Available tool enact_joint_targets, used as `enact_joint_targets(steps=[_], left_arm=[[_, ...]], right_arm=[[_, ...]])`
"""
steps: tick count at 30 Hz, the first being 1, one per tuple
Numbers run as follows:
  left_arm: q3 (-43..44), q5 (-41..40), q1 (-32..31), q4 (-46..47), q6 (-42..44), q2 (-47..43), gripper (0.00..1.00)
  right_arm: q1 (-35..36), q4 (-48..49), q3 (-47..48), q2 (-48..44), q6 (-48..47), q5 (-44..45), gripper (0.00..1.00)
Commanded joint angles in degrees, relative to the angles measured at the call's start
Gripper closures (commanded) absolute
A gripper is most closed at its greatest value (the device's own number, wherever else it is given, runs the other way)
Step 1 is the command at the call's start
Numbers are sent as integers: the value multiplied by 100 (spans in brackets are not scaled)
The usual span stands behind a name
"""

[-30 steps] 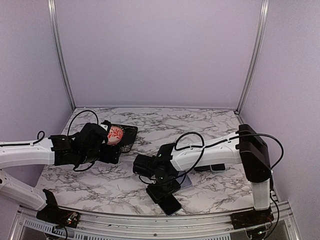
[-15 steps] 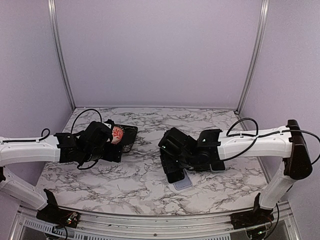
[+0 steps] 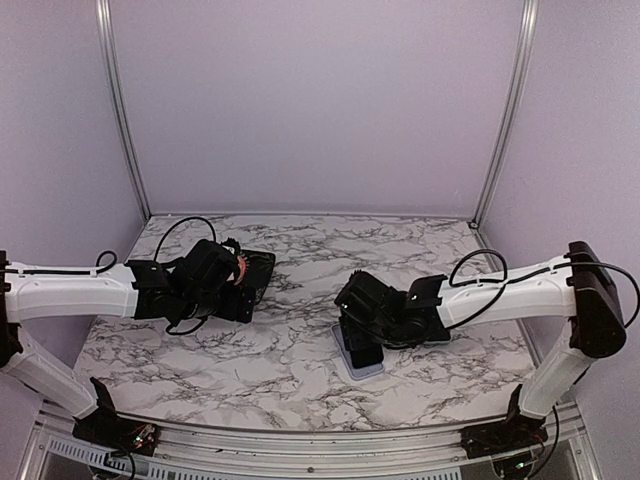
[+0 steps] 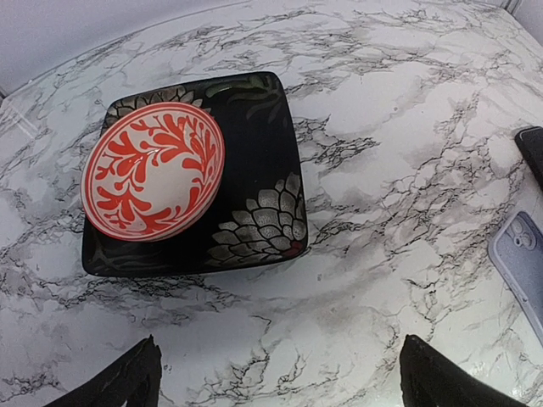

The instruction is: Put the phone into the phone case

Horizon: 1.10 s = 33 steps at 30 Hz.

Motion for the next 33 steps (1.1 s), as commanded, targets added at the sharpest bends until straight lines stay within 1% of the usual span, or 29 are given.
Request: enact_joint_targets(steps=[1,4,9,14,21,26,30,32,33], left_arm=[[149,47,26,-4,-7,83,1],[136,27,30,-9,-5,82,1],[123,53,28,-9,-21,91,1],[109,72,30,-9,-18,70,1],[109,36,30,-11,8,107,1],[111,36,29,-6,-1,148,1],[105,14,31,-9,25,159,1],[96,10,30,-8,32,163,1],[96,10,31,-5,33,176,1]], right_arm=[[137,47,129,107,250,68,59],[183,-105,151,170,301,24,59],[212,164,-16,209,276,-194,60],[214,137,32,360,267,-206,61],[336,-224,109,553,407,-198,62],[372,-246,72,802,480,-528,61],[367,-312,106,932,546,-629,56],[356,-363,160,968,541,-629,48],[348,-391,189,982,546,-627,42]])
